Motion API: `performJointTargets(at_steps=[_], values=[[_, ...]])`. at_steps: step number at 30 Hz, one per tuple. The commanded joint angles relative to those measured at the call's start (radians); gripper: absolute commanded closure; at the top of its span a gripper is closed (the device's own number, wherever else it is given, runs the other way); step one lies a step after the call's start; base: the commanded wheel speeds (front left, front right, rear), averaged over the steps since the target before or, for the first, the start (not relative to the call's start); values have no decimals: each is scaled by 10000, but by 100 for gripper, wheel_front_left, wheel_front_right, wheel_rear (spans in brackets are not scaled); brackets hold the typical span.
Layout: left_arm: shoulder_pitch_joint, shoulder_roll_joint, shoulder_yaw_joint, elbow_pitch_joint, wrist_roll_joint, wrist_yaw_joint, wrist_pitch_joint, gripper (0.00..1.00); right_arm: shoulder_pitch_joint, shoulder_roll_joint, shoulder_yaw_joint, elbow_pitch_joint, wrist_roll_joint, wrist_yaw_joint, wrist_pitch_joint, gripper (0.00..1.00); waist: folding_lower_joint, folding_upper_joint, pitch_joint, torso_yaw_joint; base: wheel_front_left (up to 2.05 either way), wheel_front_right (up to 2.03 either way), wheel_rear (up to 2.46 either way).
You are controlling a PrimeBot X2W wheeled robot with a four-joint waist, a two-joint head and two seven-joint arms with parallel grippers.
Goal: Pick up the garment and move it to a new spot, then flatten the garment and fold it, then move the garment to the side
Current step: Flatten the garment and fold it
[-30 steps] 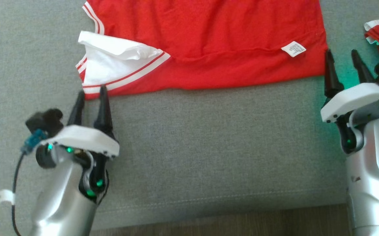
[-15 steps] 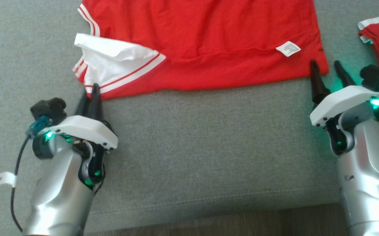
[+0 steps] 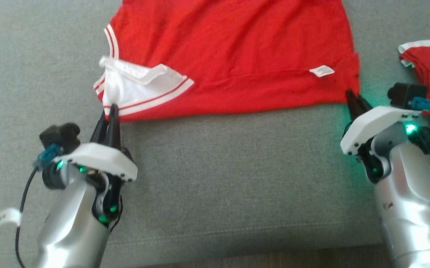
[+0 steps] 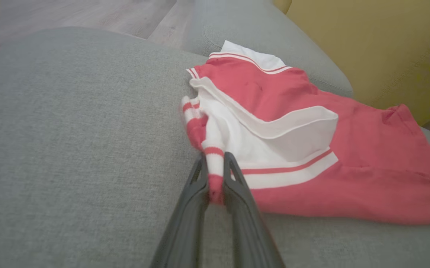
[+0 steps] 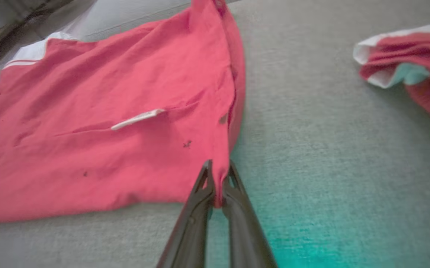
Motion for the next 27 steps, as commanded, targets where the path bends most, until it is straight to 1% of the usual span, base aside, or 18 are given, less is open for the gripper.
performJointTargets(at_steps=[1, 6, 10, 13, 16, 17, 18, 19, 20, 22, 24, 25, 27], values=[[136, 377, 419, -457, 41, 73, -94, 100, 177, 25, 335, -508, 37, -4, 72, 100, 0, 0, -167, 27, 0, 0, 0], [1050, 686, 543, -1546, -107, 313, 170, 100, 970, -652, 494, -1405, 297, -4, 623, 100, 0, 0, -438, 33, 0, 0, 0], [1995, 828, 447, -2608, -252, 551, 750, 100, 1867, -1145, 516, -2258, 486, -4, 1295, 100, 0, 0, -545, 125, 0, 0, 0], [2695, 863, 220, -3292, -322, 723, 1280, 100, 2712, -1382, 422, -3052, 626, -4, 1920, 100, 0, 0, -555, 217, 0, 0, 0], [3277, 834, 38, -3673, -457, 901, 1772, 100, 3462, -1432, 203, -3888, 702, -4, 2501, 100, 0, 0, -533, 248, 0, 0, 0], [3414, 828, 5, -3738, -488, 978, 1898, 100, 3628, -1413, 59, -4143, 666, -4, 2614, 90, 0, 0, -521, 241, 0, 0, 0], [3515, 826, 1, -3776, -489, 1109, 2004, 84, 3758, -1378, -72, -4390, 566, -4, 2706, 57, 0, 0, -503, 232, 0, 0, 0], [3568, 814, 3, -3834, -492, 1212, 2073, 0, 3863, -1323, -174, -4622, 452, -4, 2796, 2, 0, 0, -488, 222, 0, 0, 0], [3573, 838, -6, -3912, -444, 1298, 2117, 0, 3943, -1264, -239, -4840, 356, -4, 2888, 0, 0, 0, -479, 208, 0, 0, 0], [3436, 977, 67, -4148, -284, 1470, 2108, 0, 4007, -1071, -430, -5321, 174, -4, 2935, 0, 0, 0, -465, 166, 0, 0, 0], [3079, 1281, 208, -4460, -35, 1577, 2064, 0, 4037, -882, -566, -5801, -65, -4, 2944, 0, 0, 0, -403, 113, 0, 0, 0], [2414, 1698, 304, -4806, 253, 1502, 2123, 0, 4052, -695, -609, -6275, -212, -4, 2961, 0, 0, 0, -295, 69, 0, 0, 0], [1473, 2103, 316, -5102, 441, 1203, 2369, 0, 4061, -548, -535, -6733, -286, -4, 2973, 0, 0, 0, -135, 2, 0, 0, 0]])
